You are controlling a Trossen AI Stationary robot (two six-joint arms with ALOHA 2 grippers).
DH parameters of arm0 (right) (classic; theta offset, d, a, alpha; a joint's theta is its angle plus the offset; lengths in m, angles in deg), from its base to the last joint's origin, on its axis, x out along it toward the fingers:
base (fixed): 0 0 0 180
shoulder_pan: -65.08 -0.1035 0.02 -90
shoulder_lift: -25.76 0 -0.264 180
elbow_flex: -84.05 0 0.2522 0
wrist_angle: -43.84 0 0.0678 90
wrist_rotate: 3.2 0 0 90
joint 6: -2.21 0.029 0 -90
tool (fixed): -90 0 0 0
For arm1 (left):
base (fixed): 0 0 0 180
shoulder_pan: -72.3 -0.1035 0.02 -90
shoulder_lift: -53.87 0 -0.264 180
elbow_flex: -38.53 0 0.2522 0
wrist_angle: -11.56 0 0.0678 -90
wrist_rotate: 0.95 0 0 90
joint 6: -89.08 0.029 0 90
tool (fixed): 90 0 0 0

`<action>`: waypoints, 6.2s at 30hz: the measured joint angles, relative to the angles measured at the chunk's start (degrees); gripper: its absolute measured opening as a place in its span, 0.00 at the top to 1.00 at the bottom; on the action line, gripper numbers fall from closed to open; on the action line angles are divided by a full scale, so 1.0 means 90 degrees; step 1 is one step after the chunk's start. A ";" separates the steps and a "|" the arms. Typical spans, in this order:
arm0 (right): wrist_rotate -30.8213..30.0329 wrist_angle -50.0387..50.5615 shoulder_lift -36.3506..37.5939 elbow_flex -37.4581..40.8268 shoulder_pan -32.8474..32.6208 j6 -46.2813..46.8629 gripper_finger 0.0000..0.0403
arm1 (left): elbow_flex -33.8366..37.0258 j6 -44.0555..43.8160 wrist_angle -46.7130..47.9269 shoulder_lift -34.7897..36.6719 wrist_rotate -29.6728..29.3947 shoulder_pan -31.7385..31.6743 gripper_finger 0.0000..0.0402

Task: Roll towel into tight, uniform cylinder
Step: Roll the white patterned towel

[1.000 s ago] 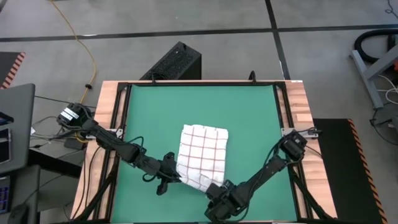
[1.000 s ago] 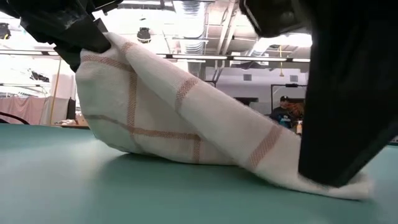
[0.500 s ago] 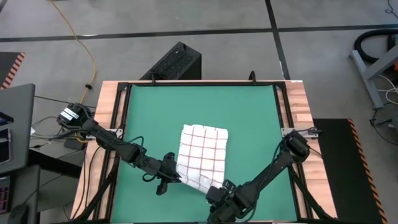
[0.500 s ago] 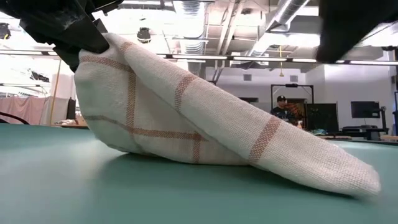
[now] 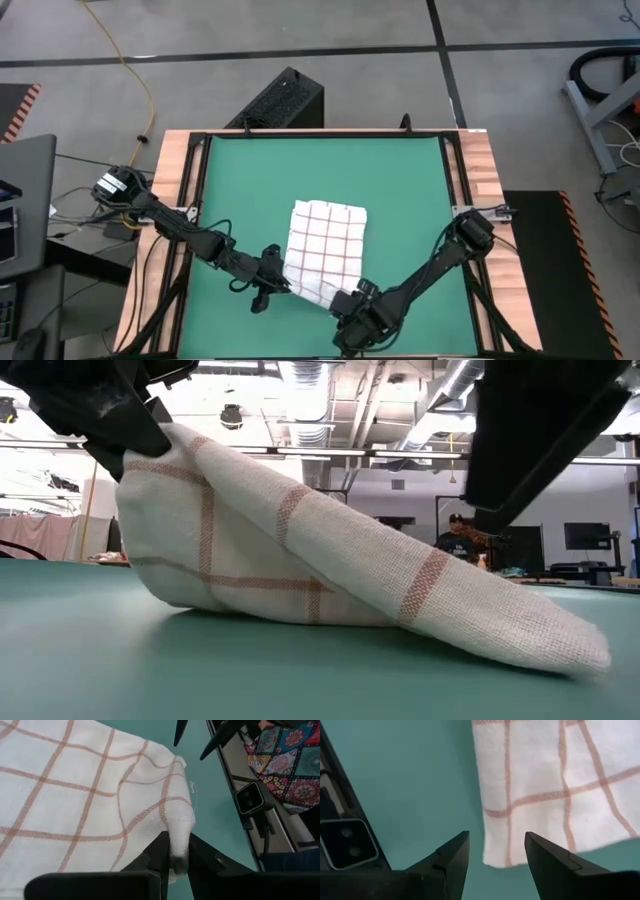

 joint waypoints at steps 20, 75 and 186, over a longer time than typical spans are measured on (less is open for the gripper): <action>0.0322 0.0097 -0.0767 -0.0056 0.0007 0.0885 0.66 | 0.0000 0.0001 0.0062 0.0000 0.0001 0.0000 0.90; -0.1952 0.1447 0.0187 -0.3933 0.6679 -0.7737 0.99 | -0.3589 0.5131 0.3259 0.1227 0.1048 -0.8164 0.98; 0.1555 -0.0133 -0.0284 0.0419 0.2894 -0.3835 0.99 | 0.0209 -0.1392 0.4209 0.1248 -0.0125 -0.0350 0.82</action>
